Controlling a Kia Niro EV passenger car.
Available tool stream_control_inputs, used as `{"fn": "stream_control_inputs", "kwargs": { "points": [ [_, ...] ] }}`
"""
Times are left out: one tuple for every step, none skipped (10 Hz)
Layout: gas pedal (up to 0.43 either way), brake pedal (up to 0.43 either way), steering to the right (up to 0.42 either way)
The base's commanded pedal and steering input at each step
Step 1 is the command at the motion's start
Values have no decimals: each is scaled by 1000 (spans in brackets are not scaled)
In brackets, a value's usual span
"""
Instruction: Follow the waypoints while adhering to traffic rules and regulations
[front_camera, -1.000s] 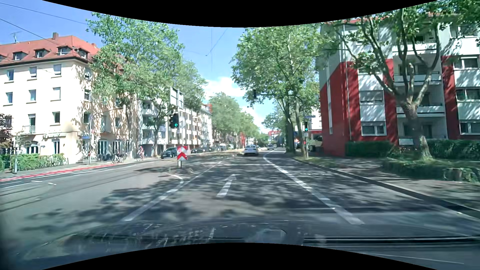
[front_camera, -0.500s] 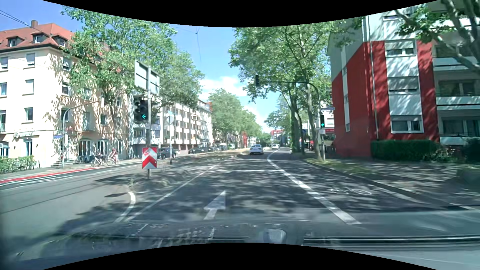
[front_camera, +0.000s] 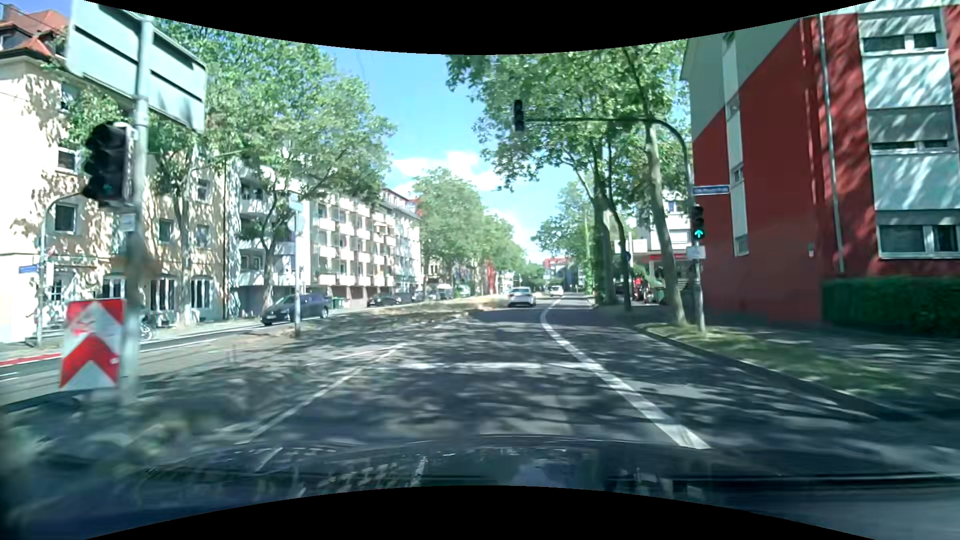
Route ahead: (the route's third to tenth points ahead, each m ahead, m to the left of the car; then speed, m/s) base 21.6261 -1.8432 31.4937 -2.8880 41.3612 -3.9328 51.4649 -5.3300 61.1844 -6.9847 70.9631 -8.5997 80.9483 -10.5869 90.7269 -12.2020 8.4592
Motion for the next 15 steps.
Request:
{"fn": "stream_control_inputs", "kwargs": {
  "points": [
    [169,0,2],
    [169,0,2],
    [169,0,2],
    [157,0,2],
    [157,0,2],
    [157,0,1],
    [150,0,1],
    [150,0,3],
    [150,0,8],
    [130,0,12],
    [130,0,14],
    [130,0,15],
    [130,0,18],
    [130,0,23],
    [130,0,25]
  ]
}}
